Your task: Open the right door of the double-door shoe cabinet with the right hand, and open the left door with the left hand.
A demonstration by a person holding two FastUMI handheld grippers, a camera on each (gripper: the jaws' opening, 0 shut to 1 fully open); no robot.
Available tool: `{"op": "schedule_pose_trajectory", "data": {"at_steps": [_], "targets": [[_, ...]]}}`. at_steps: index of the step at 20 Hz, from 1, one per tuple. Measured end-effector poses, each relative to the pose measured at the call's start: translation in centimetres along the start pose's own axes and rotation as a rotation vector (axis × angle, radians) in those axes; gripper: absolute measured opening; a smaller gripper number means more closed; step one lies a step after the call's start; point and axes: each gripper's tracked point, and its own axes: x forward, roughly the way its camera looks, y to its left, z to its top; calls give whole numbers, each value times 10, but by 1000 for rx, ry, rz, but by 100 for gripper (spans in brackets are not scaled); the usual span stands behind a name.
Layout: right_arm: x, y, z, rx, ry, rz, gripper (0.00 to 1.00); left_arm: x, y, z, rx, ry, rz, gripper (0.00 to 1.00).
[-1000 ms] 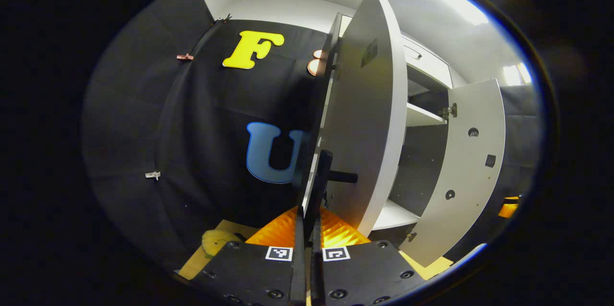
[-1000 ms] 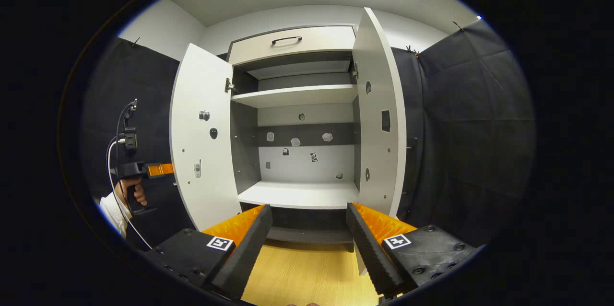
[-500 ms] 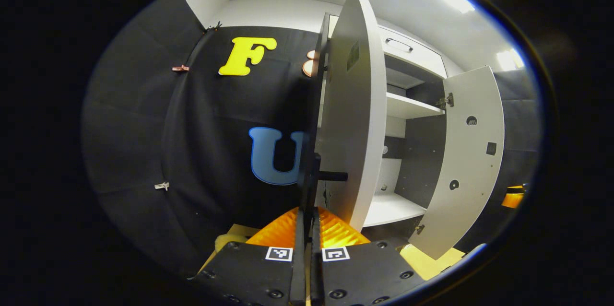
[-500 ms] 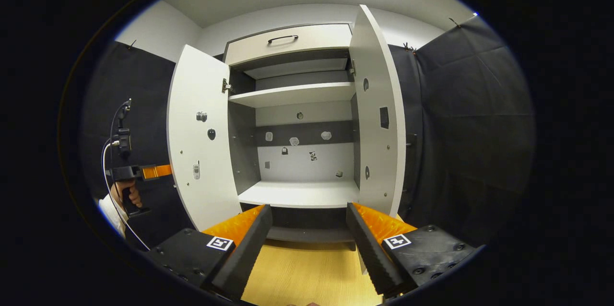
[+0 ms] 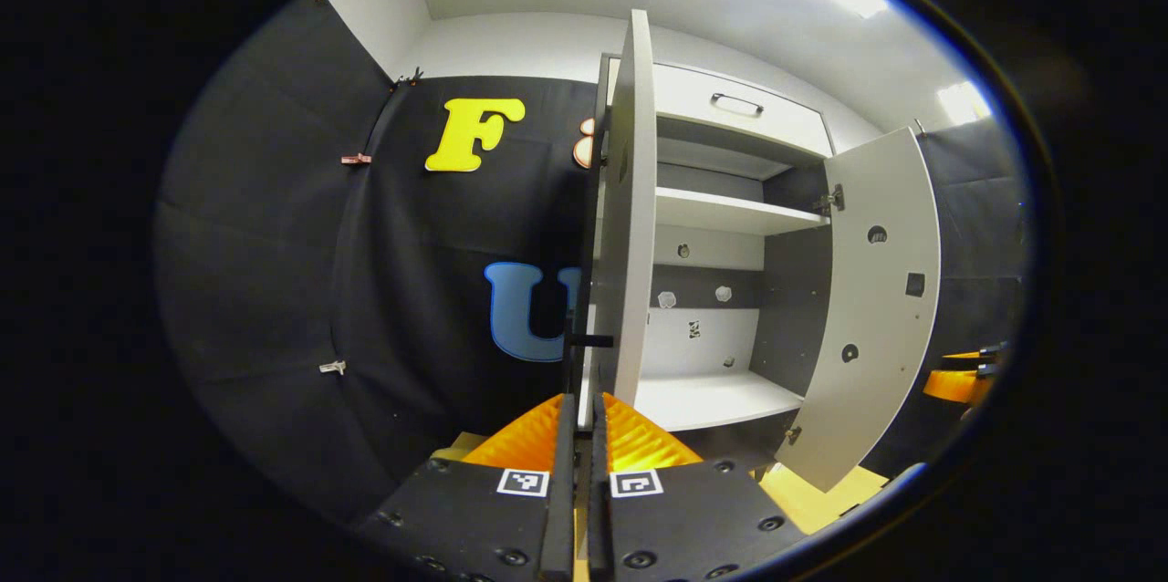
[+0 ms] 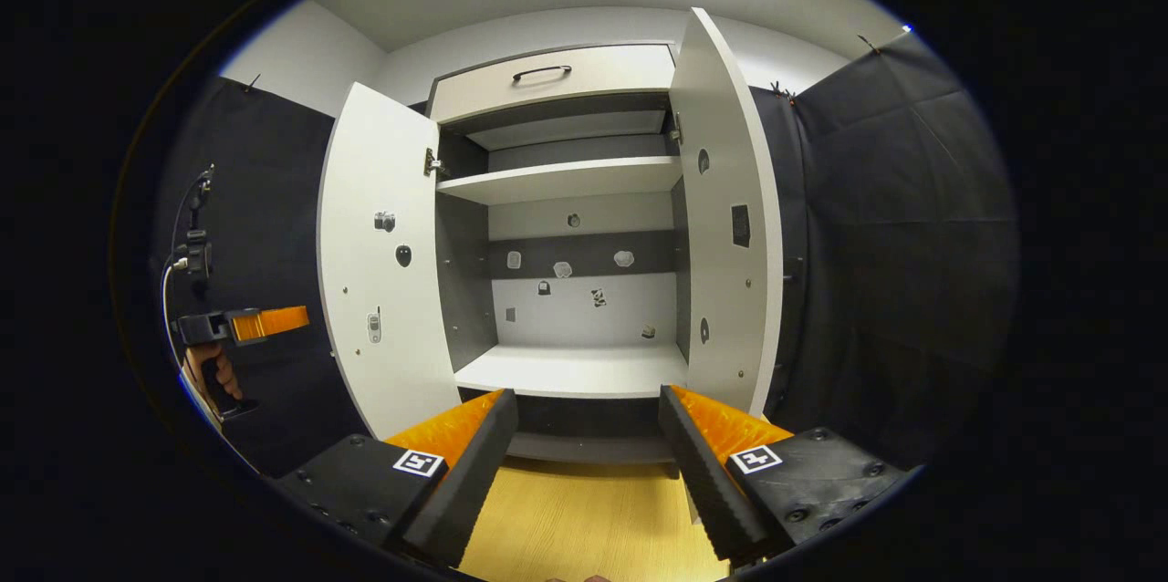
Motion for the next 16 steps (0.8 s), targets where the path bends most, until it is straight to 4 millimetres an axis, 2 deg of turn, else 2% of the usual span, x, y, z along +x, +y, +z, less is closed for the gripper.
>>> {"op": "schedule_pose_trajectory", "data": {"at_steps": [1, 8, 13, 16], "targets": [[1, 0, 2, -6, -4, 0, 98, -1, -1, 1, -3, -1, 8, 16], [12, 3, 14, -10, -28, 8, 98, -9, -11, -1, 35, 18, 20, 95], [26, -2, 25, 10, -44, 5, 98, -11, -23, 0, 22, 13, 14, 95], [30, -9, 25, 10, -44, -12, 98, -11, -30, 2, 6, 0, 22, 95]]}}
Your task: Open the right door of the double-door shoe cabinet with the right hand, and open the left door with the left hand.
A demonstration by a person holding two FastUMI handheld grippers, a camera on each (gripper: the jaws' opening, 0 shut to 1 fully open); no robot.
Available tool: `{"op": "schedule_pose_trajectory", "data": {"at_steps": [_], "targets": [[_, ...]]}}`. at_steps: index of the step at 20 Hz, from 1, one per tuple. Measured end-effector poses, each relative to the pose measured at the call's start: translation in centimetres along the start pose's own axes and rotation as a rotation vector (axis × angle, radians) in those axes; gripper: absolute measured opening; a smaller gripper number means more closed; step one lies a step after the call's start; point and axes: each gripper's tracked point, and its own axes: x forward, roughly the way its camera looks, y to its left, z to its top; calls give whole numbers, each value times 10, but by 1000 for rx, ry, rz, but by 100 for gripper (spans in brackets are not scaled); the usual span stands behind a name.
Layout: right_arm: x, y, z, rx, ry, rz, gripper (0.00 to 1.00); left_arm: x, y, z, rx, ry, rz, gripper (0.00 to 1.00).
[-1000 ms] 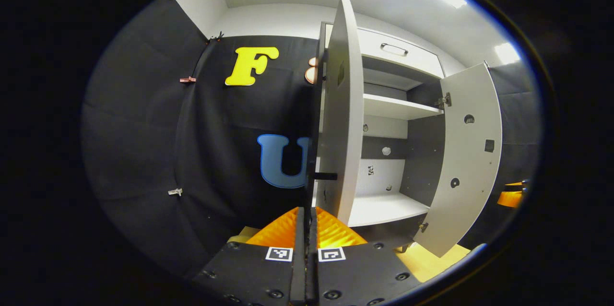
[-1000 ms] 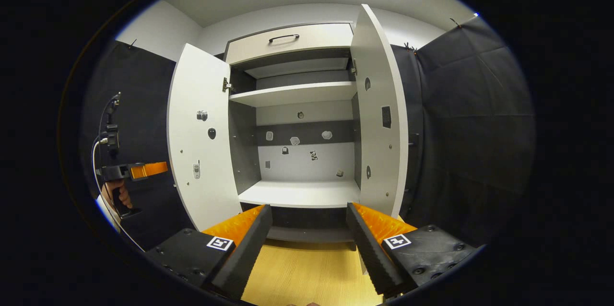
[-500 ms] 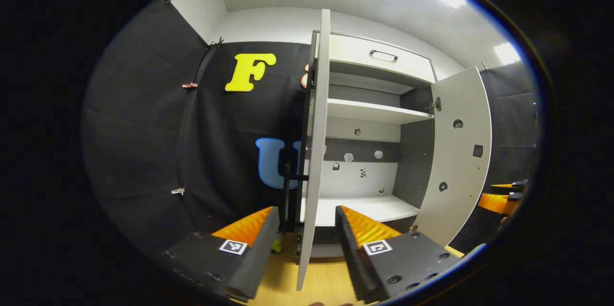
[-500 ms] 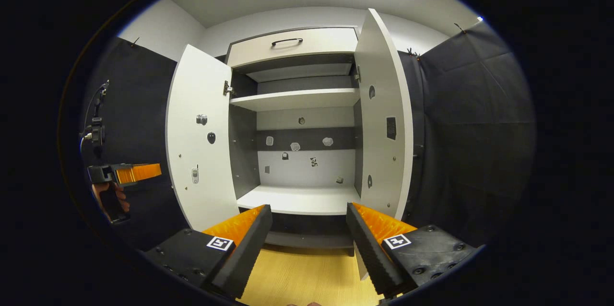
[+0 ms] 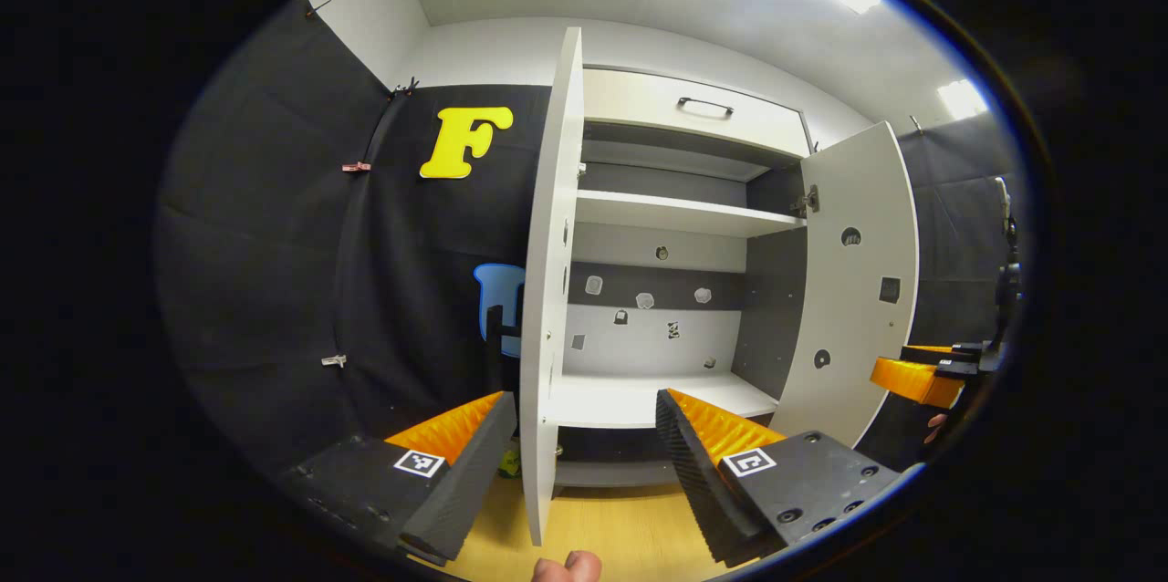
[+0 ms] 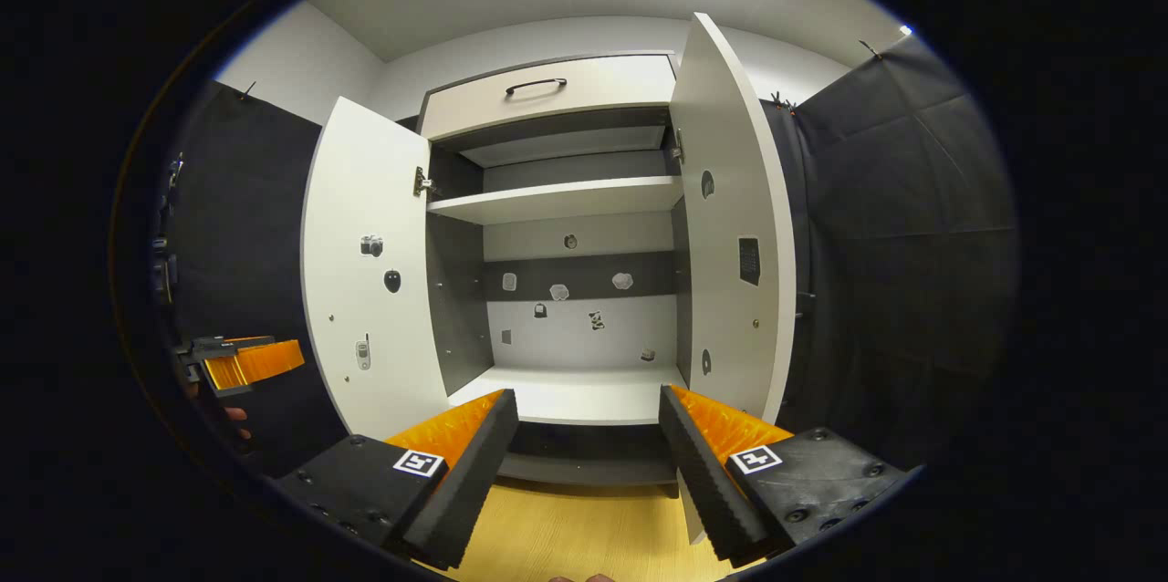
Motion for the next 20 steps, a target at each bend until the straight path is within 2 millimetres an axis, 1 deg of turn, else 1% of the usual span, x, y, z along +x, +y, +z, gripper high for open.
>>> {"op": "schedule_pose_trajectory", "data": {"at_steps": [6, 10, 11, 12, 13, 16, 20], "targets": [[1, -10, 1, -32, -15, -50, 98, -2, -12, -7, -9, 25, -30, 94], [-4, -3, 3, -50, -23, -40, 98, 1, -14, -6, -13, 19, -26, 95], [-5, -3, 4, -43, -27, -39, 100, 1, -13, -5, -5, 15, -25, 95], [-5, -2, 6, -36, -31, -40, 98, 2, -12, -4, 4, 9, -25, 95], [-5, -2, 5, -32, -29, -39, 98, 3, -12, -2, 11, 4, -26, 95], [-5, -2, 2, -32, -20, -40, 98, 5, -12, -1, 22, -5, -28, 95], [-5, -3, 6, -19, -31, -44, 98, 4, -14, -1, 17, -5, -37, 95]]}}
